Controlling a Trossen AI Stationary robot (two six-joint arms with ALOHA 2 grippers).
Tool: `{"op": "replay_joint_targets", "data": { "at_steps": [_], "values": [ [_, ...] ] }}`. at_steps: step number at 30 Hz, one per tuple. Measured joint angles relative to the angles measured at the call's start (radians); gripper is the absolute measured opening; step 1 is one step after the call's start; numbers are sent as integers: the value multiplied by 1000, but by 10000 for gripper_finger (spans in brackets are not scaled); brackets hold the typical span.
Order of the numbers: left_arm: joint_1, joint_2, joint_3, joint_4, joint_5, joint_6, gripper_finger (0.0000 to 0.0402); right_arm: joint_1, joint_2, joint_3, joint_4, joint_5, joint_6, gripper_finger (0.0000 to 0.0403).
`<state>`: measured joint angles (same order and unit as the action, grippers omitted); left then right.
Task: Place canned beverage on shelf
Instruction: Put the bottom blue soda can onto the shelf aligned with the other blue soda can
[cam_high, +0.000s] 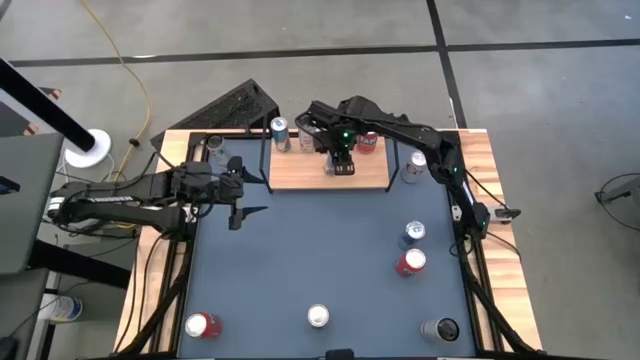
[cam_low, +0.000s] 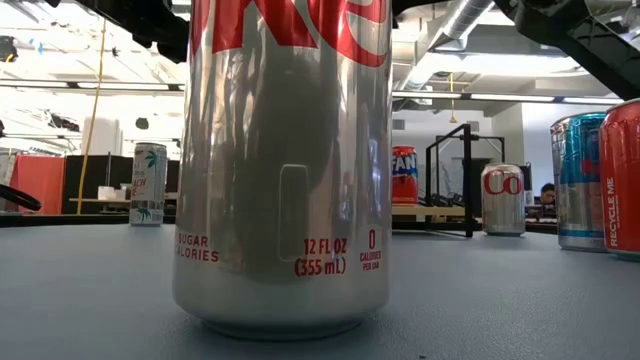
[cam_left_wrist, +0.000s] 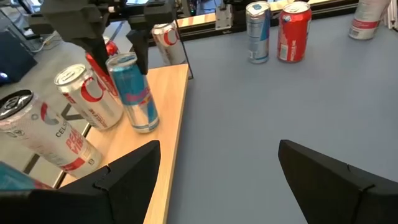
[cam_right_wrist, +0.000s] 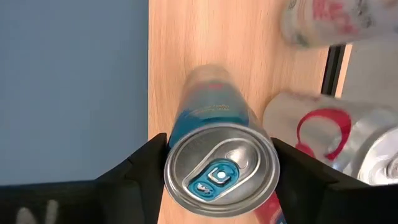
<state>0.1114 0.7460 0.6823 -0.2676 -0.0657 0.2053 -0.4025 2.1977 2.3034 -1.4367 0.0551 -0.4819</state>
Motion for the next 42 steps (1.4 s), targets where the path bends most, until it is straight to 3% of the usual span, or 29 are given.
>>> {"op": "replay_joint_targets", "data": {
  "at_steps": [7, 15, 22, 27, 29, 33, 39, 42],
  "values": [
    [4, 0, 0, -8, 1, 0, 318, 3, -18, 1, 29, 1, 3, 278],
    [4, 0, 0, -14, 2, 0, 318, 0, -26, 0, 33, 0, -26, 282],
    [4, 0, 0, -13, 2, 0, 318, -23, -108, 0, 57, 11, -22, 282],
    [4, 0, 0, -15, 3, -17, 318, -56, -195, -47, 14, -96, 96, 282],
    [4, 0, 0, -34, 3, -27, 318, -72, -253, -135, 40, -134, 145, 282],
    [4, 0, 0, -92, 3, -47, 318, -79, -423, -440, 223, -91, 262, 282],
    [4, 0, 0, -138, -36, -50, 318, -66, -732, -966, 761, -28, 550, 282],
    [4, -1, 0, -138, -115, -29, 318, -65, -806, -1110, 941, -42, 612, 282]
  ]
}}
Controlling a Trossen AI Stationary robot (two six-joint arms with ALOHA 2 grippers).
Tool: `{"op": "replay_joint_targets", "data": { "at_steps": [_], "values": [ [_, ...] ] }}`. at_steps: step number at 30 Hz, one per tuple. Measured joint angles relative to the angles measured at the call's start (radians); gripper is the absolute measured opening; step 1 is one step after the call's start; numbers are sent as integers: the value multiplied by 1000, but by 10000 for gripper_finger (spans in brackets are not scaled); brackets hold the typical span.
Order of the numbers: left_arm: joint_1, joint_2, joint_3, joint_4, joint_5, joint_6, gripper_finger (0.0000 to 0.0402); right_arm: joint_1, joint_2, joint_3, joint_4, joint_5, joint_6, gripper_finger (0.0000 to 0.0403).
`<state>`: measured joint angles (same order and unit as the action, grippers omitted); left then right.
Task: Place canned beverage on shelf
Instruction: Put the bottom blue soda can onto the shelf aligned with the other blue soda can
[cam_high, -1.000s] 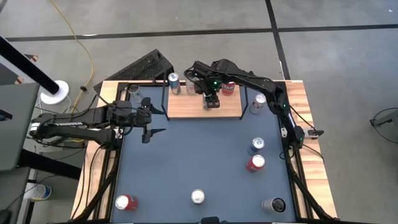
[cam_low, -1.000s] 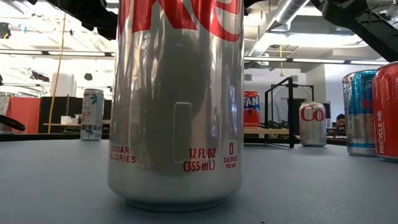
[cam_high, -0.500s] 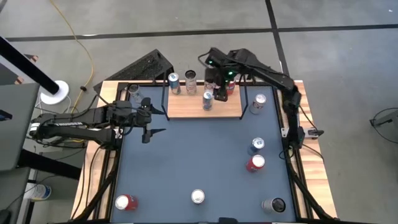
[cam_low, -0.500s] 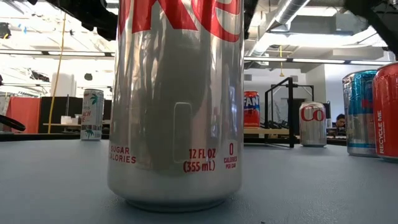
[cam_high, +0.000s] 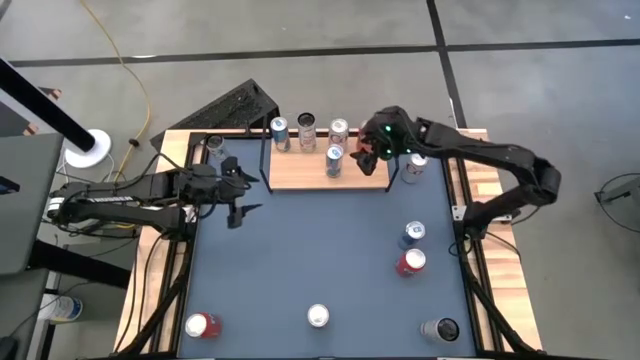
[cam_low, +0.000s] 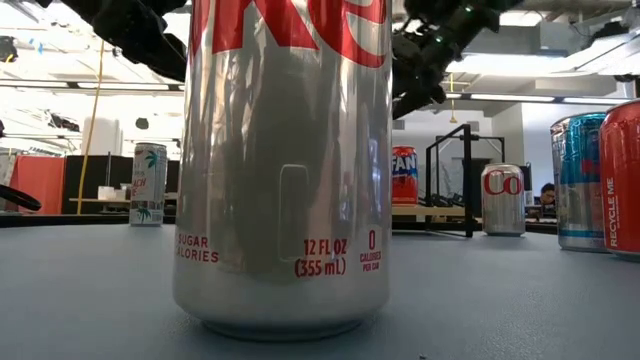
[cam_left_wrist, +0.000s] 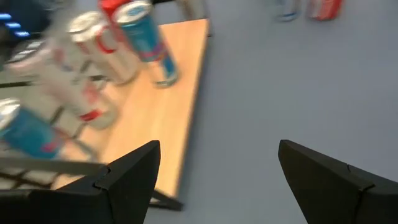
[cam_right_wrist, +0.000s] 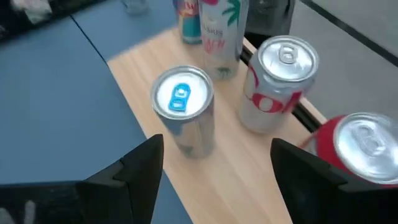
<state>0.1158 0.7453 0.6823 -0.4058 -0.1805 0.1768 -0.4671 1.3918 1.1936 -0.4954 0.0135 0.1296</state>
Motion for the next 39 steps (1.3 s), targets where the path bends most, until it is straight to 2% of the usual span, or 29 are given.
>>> {"op": "replay_joint_targets", "data": {
  "at_steps": [3, 5, 10, 14, 19, 20, 28, 35, 39],
  "values": [
    [0, 0, 0, 1, -80, 3, 318, 8, -17, -35, 9, 6, 3, 281],
    [0, -2, -15, 33, -103, 5, 318, 27, 4, -34, 12, 45, -1, 279],
    [0, -57, -157, 231, -162, 34, 318, 63, 93, 16, -4, 100, -32, 240],
    [0, -163, -235, 281, -279, 13, 318, 68, 146, 58, -113, 182, -32, 160],
    [0, -309, -264, 280, -281, -13, 318, 67, 159, 63, -115, 217, -34, 31],
    [0, -330, -267, 279, -273, -13, 318, 68, 168, 64, -94, 221, -45, 16],
    [0, -430, -277, 263, -268, 3, 318, 76, 273, 62, -36, 222, -51, 2],
    [0, -432, -277, 252, -261, 3, 318, 81, 325, 62, 9, 215, -65, 0],
    [0, -432, -277, 243, -261, 3, 318, 81, 331, 63, 52, 165, -97, 0]
  ]
}}
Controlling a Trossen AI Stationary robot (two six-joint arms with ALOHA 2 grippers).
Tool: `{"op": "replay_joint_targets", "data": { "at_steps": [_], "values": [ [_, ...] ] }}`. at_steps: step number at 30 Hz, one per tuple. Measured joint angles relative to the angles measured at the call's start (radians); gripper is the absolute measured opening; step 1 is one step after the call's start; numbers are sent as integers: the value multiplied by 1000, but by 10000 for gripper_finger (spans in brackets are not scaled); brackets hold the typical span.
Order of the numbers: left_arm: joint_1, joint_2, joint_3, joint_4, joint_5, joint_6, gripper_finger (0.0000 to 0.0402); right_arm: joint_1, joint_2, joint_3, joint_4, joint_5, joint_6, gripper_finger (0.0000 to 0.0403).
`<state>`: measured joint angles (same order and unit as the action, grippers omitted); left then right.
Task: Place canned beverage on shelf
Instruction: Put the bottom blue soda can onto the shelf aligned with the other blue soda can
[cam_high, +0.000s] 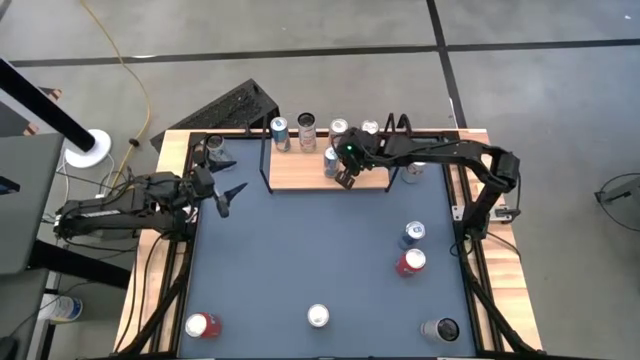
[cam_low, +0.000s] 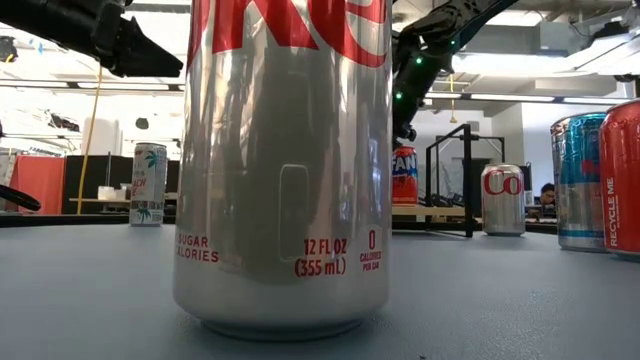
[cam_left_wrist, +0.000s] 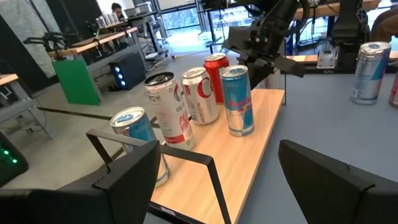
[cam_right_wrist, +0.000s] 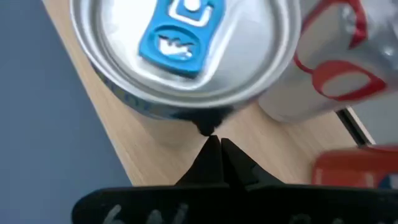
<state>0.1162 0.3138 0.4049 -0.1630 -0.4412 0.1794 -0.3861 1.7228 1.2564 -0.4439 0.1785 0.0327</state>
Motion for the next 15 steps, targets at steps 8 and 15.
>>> {"op": "replay_joint_targets", "data": {
  "at_steps": [8, 15],
  "values": [
    [0, 0, 0, -3, 1, -4, 318, 0, 0, 0, 96, -45, -70, 0],
    [0, 0, 0, -4, 1, -7, 318, 0, 0, 0, 225, -129, -96, 0]
  ]
}}
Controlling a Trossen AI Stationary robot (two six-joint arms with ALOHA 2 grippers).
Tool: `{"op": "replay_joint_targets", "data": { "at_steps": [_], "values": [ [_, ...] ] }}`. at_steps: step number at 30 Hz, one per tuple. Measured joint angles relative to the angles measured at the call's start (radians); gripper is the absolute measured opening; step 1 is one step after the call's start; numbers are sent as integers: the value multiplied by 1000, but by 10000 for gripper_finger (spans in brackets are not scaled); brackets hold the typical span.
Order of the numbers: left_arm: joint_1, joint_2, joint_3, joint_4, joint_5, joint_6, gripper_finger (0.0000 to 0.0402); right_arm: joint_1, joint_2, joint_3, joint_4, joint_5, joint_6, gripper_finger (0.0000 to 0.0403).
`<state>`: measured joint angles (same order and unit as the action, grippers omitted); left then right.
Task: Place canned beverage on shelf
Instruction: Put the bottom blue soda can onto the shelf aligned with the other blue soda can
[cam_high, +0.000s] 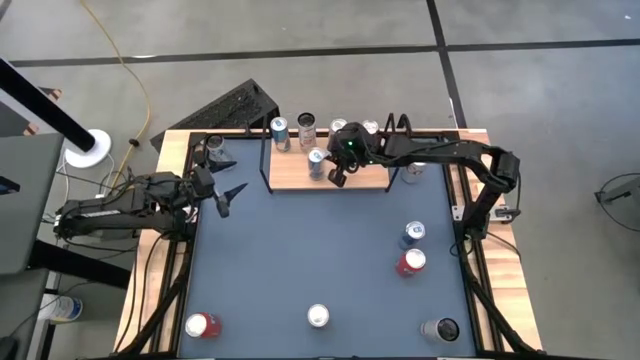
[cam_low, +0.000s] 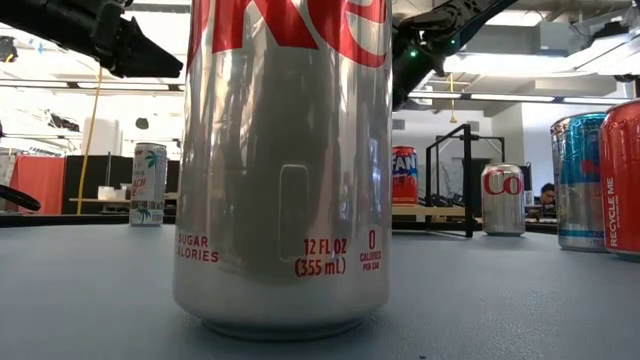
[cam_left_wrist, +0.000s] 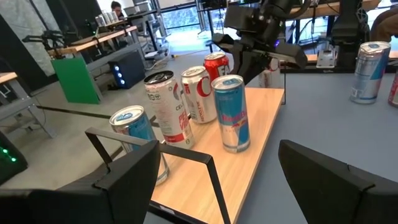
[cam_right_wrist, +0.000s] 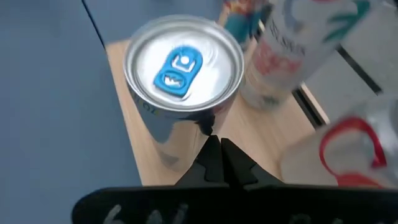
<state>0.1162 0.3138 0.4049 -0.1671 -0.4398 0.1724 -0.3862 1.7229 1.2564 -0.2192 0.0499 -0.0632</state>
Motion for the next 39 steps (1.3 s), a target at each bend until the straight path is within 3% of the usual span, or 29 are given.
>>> {"op": "replay_joint_targets", "data": {
  "at_steps": [4, 12, 19, 39],
  "values": [
    [0, 0, 0, -2, 23, -3, 318, 0, 0, 0, 6, -1, -1, 0],
    [0, 0, 0, -4, 42, -9, 318, 61, -2, 0, -151, -32, 7, 0],
    [0, 0, 0, -2, 42, -1, 318, 101, 0, 0, -79, -32, -15, 0],
    [0, 0, 0, -1, 42, -4, 318, 4, 0, 0, 55, -22, -85, 0]
  ]
}}
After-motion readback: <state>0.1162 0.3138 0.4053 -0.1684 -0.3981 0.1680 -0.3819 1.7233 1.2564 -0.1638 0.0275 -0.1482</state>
